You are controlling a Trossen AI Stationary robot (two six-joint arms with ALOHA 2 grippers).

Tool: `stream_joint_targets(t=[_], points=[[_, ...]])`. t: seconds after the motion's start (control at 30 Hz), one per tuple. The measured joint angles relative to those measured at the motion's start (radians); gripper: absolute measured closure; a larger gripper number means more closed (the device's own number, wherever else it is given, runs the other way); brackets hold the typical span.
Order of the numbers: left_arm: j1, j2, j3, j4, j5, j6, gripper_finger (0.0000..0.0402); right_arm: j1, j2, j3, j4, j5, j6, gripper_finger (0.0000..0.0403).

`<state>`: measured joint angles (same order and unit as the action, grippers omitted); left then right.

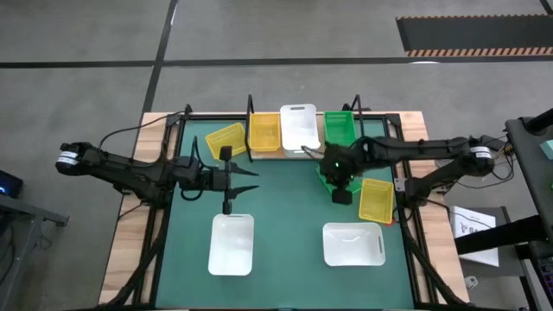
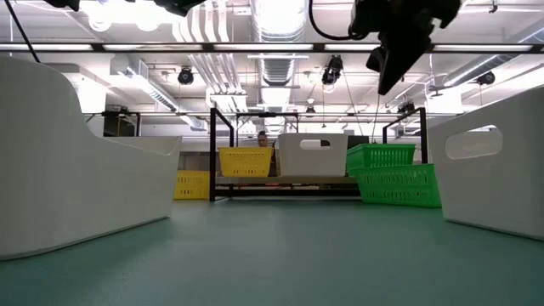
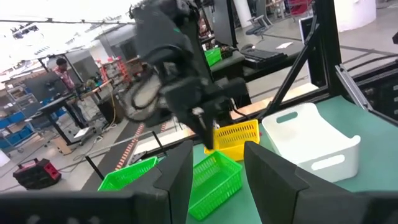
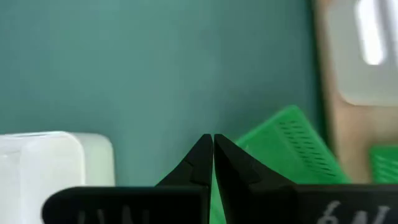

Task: Stack baskets on shelf by color
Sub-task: Stack the top yellow bin on top of the yellow bin on the shelf

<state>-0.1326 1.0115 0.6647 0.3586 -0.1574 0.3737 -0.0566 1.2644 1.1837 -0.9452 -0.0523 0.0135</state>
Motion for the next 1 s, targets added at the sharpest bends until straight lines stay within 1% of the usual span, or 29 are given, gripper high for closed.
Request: stream_joint_targets(t=[0.13, 0.3, 0.5, 0.63, 0.7, 0.77, 0.83, 0.93, 1.0], points=[[0.000, 0.000, 0.000, 0.003, 0.000, 0.000, 0.0274, 0.068, -0.015, -0.076, 0.101, 0.000, 0.021, 0.0394], [0.000, 0.000, -0.001, 0.002, 0.000, 0.000, 0.0274, 0.124, -0.029, -0.188, 0.315, 0.017, 0.010, 0.0394], [0.000, 0.000, -0.001, 0.000, 0.000, -0.001, 0.0274, 0.145, -0.047, -0.328, 0.640, 0.027, -0.074, 0.0394], [0.000, 0.000, -0.002, 0.000, 0.000, -0.001, 0.0274, 0.143, -0.064, -0.408, 0.838, 0.029, -0.169, 0.0394], [0.000, 0.000, -0.006, -0.001, 0.000, -0.001, 0.0274, 0.143, -0.073, -0.428, 0.875, 0.029, -0.216, 0.0394], [0.000, 0.000, -0.015, -0.002, -0.017, -0.001, 0.0274, 0.139, -0.088, -0.437, 0.874, 0.028, -0.240, 0.0394], [0.000, 0.000, -0.025, -0.029, -0.077, -0.003, 0.0274, 0.131, -0.114, -0.445, 0.876, 0.027, -0.241, 0.0394], [0.002, -0.010, -0.031, -0.197, -0.282, -0.042, 0.0274, 0.129, -0.161, -0.466, 0.875, 0.029, -0.241, 0.0394], [0.016, -0.017, -0.026, -0.341, -0.432, -0.128, 0.0274, 0.131, -0.197, -0.483, 0.873, 0.026, -0.239, 0.0394]])
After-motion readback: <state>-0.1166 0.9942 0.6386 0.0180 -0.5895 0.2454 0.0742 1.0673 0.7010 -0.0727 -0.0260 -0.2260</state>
